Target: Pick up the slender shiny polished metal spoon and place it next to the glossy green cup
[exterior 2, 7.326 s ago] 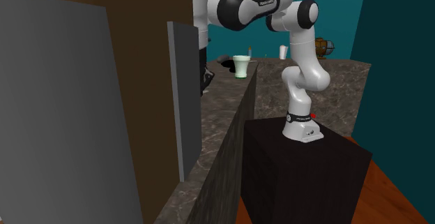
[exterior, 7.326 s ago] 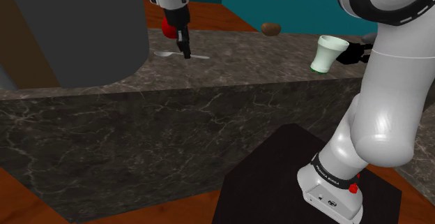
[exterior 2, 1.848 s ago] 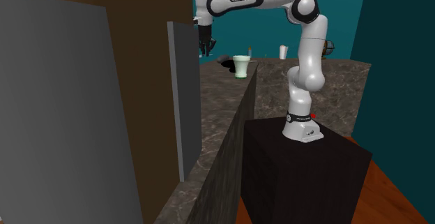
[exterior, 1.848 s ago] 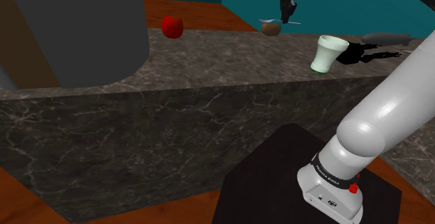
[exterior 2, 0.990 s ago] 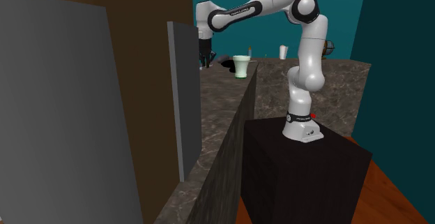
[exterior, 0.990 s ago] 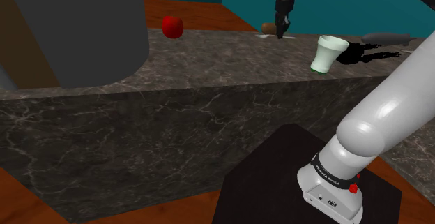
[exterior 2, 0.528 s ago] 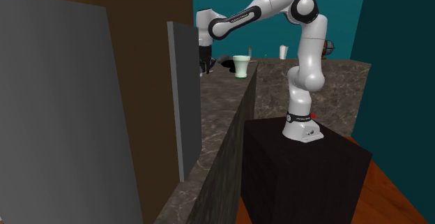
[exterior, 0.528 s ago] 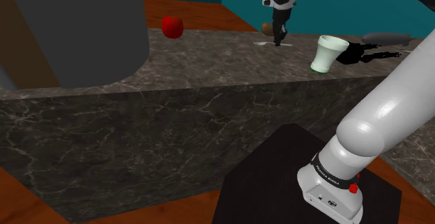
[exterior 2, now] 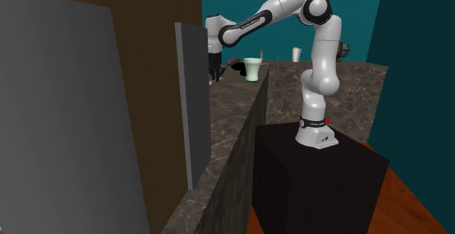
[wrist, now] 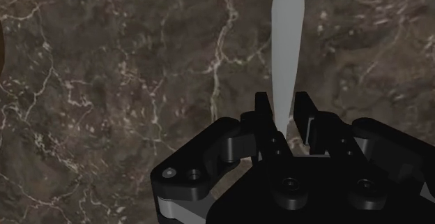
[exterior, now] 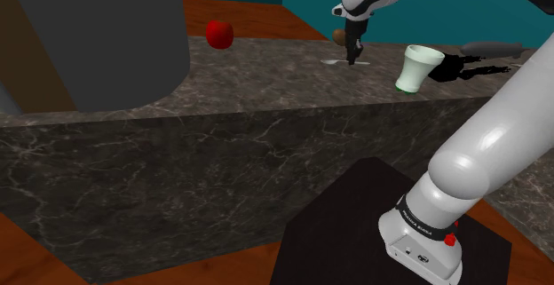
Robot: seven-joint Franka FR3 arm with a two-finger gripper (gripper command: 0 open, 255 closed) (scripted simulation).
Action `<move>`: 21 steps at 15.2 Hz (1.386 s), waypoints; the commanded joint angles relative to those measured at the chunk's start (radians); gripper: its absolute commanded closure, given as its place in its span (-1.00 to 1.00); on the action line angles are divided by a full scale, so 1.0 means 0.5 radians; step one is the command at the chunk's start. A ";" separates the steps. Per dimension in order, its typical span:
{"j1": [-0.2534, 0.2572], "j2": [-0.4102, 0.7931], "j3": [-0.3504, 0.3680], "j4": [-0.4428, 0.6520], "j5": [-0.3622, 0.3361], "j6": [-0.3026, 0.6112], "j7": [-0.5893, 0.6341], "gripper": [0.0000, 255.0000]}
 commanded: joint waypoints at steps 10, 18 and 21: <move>0.000 0.000 0.000 -0.001 0.000 0.001 0.000 -1.00; 0.030 -0.063 0.036 0.176 0.014 -0.246 -0.004 -1.00; 0.030 -0.063 0.036 0.176 0.014 -0.246 -0.004 -1.00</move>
